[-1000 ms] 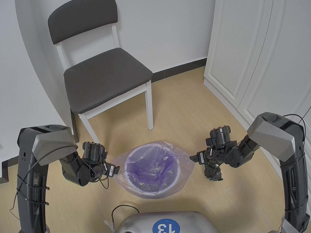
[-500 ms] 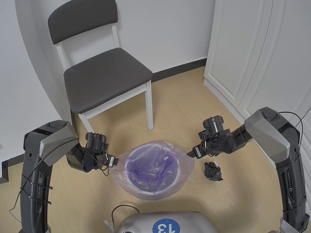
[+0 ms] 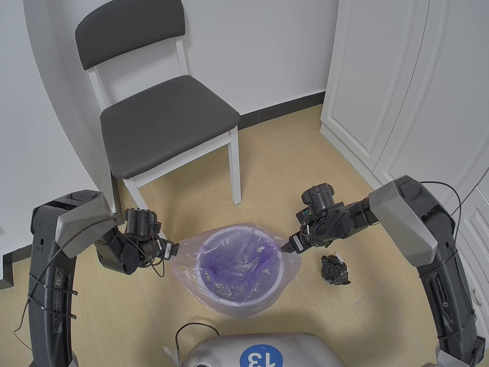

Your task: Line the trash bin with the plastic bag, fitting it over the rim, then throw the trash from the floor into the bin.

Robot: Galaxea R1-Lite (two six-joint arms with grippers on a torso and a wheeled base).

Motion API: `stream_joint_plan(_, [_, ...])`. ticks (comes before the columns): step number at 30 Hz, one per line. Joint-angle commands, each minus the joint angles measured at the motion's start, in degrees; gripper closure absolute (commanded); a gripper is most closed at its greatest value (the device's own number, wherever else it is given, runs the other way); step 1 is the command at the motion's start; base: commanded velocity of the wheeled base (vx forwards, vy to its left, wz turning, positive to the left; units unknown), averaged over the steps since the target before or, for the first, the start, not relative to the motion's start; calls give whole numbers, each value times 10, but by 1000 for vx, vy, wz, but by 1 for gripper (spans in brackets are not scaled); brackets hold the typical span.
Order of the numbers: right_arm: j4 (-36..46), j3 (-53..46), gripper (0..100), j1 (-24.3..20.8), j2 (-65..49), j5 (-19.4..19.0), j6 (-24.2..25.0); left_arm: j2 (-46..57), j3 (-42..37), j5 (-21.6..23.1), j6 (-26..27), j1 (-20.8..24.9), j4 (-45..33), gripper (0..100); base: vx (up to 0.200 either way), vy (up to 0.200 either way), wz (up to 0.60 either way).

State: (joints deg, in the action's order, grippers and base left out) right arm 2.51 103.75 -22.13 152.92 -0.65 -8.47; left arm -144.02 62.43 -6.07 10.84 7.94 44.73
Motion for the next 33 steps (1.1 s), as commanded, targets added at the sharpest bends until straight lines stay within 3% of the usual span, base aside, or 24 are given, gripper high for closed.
stream_joint_plan(1, [52,108,0,5,83,-1,-8,71,-95,18,-1,-45,65,0,0,0,0])
stream_joint_plan(12, [-44,108,0,35,92,1,0,81,-189,38,-6,-76,166,0,0,0,0])
stream_joint_plan(14, [-66,108,0,36,93,1,17,76,-196,39,-8,-74,173,0,0,0,0])
stream_joint_plan(15, [-98,108,0,33,97,2,57,65,-200,40,-13,-69,183,0,0,0,0])
stream_joint_plan(16, [-101,108,0,33,97,2,59,64,-201,40,-13,-69,184,0,0,0,0])
stream_joint_plan(17, [-139,108,0,31,101,2,100,54,-204,41,-18,-61,197,0,0,0,0])
stream_joint_plan(19, [-179,108,0,25,109,7,135,46,-210,43,-28,-52,211,0,0,0,0])
stream_joint_plan(22, [-221,108,0,19,121,13,167,39,-222,56,-42,-35,228,0,0,0,0])
stream_joint_plan(30, [-214,81,0,-6,119,14,176,29,-248,68,-48,1,260,0,0,0,0])
stream_joint_plan(33, [-137,73,0,-14,110,13,156,23,-251,67,-52,16,275,0,0,0,0])
